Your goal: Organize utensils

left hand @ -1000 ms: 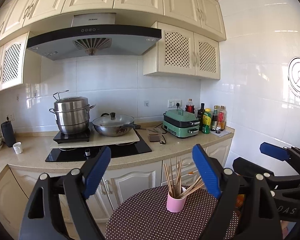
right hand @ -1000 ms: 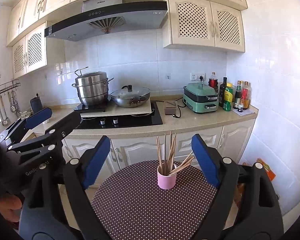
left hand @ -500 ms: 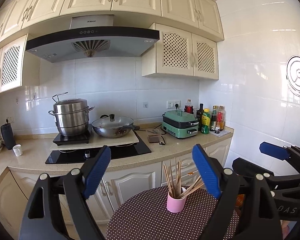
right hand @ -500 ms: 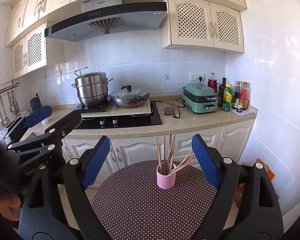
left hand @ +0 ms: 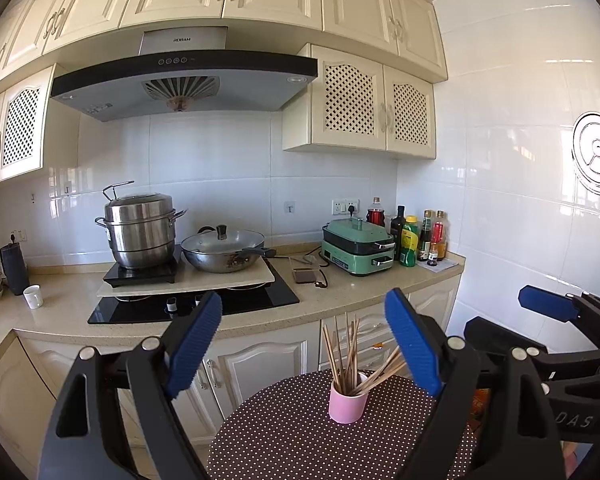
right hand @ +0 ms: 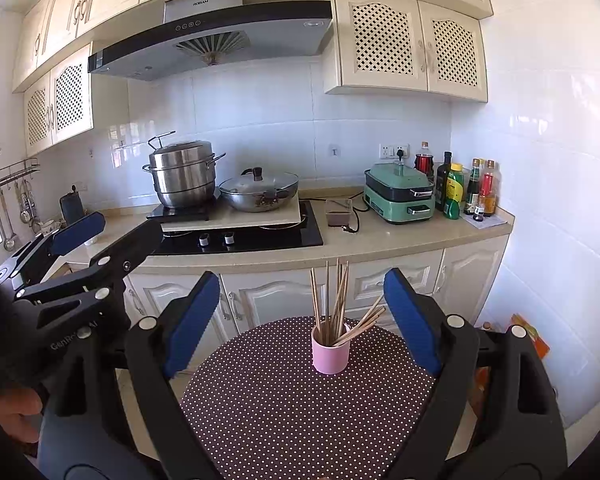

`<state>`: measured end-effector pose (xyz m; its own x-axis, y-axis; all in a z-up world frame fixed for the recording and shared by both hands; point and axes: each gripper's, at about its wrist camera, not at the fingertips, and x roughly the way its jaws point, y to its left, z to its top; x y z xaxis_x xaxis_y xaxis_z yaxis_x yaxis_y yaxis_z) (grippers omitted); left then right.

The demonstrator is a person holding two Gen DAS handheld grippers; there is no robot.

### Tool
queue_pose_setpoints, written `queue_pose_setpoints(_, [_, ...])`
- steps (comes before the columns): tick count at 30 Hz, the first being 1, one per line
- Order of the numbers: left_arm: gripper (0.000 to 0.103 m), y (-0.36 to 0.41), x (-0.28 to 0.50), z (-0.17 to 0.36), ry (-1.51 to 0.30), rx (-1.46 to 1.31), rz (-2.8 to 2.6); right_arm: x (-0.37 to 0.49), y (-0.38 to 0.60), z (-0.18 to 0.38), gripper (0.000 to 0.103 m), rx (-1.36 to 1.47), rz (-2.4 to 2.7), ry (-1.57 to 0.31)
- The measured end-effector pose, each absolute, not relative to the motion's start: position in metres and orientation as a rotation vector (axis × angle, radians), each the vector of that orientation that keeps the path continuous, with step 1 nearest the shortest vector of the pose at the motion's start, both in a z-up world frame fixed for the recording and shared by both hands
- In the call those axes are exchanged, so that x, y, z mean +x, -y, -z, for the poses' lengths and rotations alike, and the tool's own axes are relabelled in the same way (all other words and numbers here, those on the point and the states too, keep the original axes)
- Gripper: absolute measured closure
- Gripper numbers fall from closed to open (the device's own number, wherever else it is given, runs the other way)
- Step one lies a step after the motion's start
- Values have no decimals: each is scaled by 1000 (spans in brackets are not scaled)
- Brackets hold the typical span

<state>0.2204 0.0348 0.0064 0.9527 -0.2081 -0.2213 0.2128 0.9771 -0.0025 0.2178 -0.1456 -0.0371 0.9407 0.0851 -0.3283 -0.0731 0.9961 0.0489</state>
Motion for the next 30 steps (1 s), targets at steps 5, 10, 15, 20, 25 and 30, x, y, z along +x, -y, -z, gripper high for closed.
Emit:
queue_pose_setpoints(5, [21,-34,220,-7,-216,25,211,217,147,37,20,38,-83,-338])
queue_pose_setpoints(10, [21,-34,219,-6,-215,24,211,216,149,38,19,38,-84,-345])
queue_pose_setpoints(15, [21,-31,217,-6,-219,23,212,214,152,39,19,37,-85,-348])
queue_pose_setpoints(20, [21,-29,216,-6,-221,25,213,213,155,39,19,40,-87,-351])
queue_pose_setpoints(25, [21,-25,213,-5,-222,27,214,212,158,39,19,43,-86,-351])
queue_pose_setpoints(30, [21,-20,212,-5,-222,31,214,211,161,40,19,50,-87,-351])
